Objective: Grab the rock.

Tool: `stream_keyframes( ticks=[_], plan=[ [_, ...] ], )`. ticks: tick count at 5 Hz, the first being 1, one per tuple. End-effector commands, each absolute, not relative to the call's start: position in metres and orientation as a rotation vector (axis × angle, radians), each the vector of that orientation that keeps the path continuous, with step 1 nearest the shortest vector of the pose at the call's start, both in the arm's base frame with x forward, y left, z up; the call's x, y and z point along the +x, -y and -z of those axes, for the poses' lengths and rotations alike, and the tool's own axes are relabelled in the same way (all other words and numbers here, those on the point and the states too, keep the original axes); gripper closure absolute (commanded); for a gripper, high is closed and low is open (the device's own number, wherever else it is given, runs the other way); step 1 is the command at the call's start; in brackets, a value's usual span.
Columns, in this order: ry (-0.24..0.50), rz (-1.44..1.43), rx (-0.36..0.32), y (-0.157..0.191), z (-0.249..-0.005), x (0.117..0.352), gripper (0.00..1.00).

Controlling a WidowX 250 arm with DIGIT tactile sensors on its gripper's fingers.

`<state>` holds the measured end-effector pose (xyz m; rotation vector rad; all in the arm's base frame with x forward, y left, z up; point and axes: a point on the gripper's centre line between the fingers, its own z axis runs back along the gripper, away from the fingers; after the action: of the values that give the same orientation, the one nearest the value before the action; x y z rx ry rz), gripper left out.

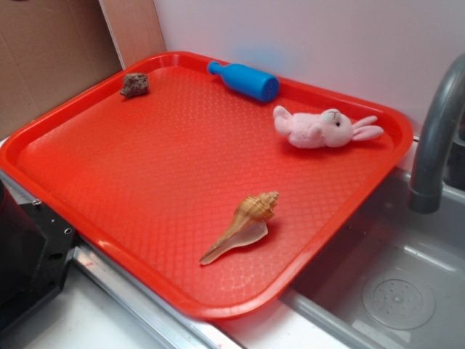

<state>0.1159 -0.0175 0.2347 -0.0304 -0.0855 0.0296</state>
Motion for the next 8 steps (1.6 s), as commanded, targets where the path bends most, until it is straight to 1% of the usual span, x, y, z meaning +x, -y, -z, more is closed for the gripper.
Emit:
stream_keyframes(
  ticks=[1,2,3,4,7,8],
  plan=[
    [0.086,-0.03,-0.03,0.018,-0.235,0.116,0.0],
    [0.044,-0.182,-0.124,-0.033,-0.185,0.152,0.0],
    [0.02,-0.372,-0.052,-0.075,-0.144,0.183,0.0],
    [0.117,-0.622,0.061,-0.094,-0.138,0.187,0.0],
    [0.117,-0.622,0.061,-0.094,-0.138,0.187,0.0],
    [0.111,-0.659,0.031,-0.104,-0.109,0.203,0.0]
  ],
)
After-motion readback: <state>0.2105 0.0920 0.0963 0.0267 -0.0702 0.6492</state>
